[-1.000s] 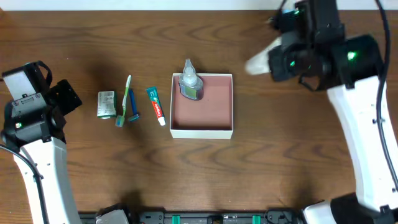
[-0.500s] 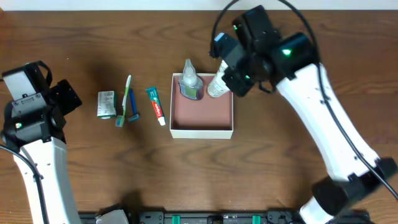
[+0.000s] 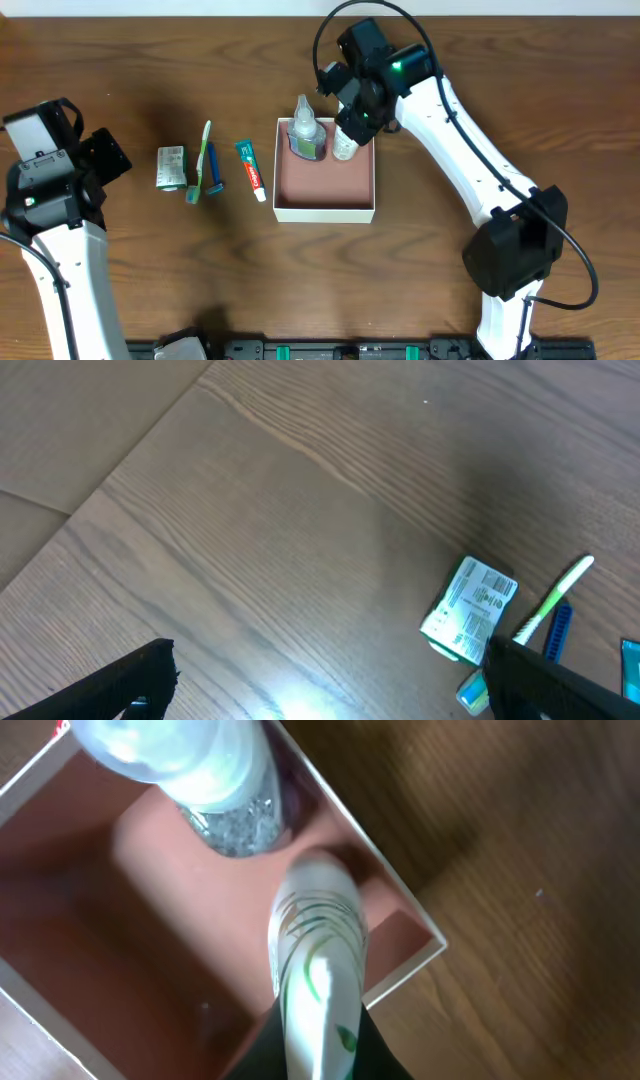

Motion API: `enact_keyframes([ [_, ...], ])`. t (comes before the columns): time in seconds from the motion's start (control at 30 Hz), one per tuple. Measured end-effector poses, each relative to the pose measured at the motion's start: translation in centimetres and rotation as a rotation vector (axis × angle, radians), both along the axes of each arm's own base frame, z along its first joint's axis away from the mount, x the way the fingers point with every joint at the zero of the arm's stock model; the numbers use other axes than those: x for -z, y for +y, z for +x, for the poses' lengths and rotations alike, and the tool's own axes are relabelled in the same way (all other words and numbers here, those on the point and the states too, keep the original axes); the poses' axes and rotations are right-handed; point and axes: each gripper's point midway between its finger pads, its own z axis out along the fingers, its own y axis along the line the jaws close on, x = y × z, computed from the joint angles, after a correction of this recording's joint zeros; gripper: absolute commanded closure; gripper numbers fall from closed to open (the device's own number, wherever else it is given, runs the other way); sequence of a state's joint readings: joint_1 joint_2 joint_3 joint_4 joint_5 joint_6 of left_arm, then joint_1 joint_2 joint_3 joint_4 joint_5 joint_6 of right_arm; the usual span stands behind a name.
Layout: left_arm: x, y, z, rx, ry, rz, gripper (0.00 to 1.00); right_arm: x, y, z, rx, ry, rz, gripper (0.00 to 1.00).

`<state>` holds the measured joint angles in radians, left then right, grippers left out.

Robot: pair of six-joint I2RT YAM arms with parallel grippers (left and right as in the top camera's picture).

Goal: Pack container
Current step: 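Place the lotion tube upright in the box beside the bottle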

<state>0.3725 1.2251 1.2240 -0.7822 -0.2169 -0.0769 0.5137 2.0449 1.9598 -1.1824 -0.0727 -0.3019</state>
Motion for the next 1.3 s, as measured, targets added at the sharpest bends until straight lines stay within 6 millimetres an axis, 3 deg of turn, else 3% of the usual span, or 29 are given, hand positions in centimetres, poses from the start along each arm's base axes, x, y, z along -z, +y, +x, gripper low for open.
enact_keyframes([
  [0.07, 0.0, 0.0, 0.0, 0.0, 0.0, 0.0, 0.02, 0.0, 0.0, 0.1, 0.004, -0.003, -0.003, 0.97],
  [0.1, 0.0, 0.0, 0.0, 0.0, 0.0, 0.0, 0.02, 0.0, -0.1, 0.1, 0.004, -0.005, -0.004, 0.89],
  [0.2, 0.0, 0.0, 0.0, 0.0, 0.0, 0.0, 0.02, 0.1, -0.1, 0.2, 0.016, -0.01, -0.011, 0.44],
  [0.27, 0.0, 0.0, 0.0, 0.0, 0.0, 0.0, 0.02, 0.3, -0.1, 0.2, 0.013, -0.01, -0.023, 0.32],
  [0.43, 0.0, 0.0, 0.0, 0.0, 0.0, 0.0, 0.02, 0.6, 0.7, -0.3, -0.012, -0.007, -0.037, 0.31],
  [0.6, 0.0, 0.0, 0.0, 0.0, 0.0, 0.0, 0.02, -0.3, 1.9, -1.2, -0.03, -0.011, -0.032, 0.3],
  [0.7, 0.0, 0.0, 0.0, 0.0, 0.0, 0.0, 0.02, -2.0, 1.9, -1.8, -0.012, -0.027, -0.013, 0.3],
  [0.83, 0.0, 0.0, 0.0, 0.0, 0.0, 0.0, 0.02, -7.2, 0.6, -2.4, 0.062, -0.112, 0.063, 0.25],
  [0.97, 0.0, 0.0, 0.0, 0.0, 0.0, 0.0, 0.02, -13.7, -3.4, -2.0, 0.239, -0.223, 0.179, 0.15],
  [1.07, 0.0, 0.0, 0.0, 0.0, 0.0, 0.0, 0.02, -17.0, -9.3, -0.8, 0.481, -0.273, 0.252, 0.09],
  [1.17, 0.0, 0.0, 0.0, 0.0, 0.0, 0.0, 0.02, -17.2, -15.7, -0.2, 0.744, -0.253, 0.268, 0.08],
  [1.2, -0.1, 0.0, 0.1, 0.0, -0.005, 0.002, 0.02, -16.6, -18.3, 0.0, 0.857, -0.227, 0.272, 0.04],
  [1.3, -1.0, 0.4, 1.0, 0.0, -0.055, 0.022, 0.02, -15.4, -22.0, -0.3, 1.024, -0.173, 0.268, 0.01],
])
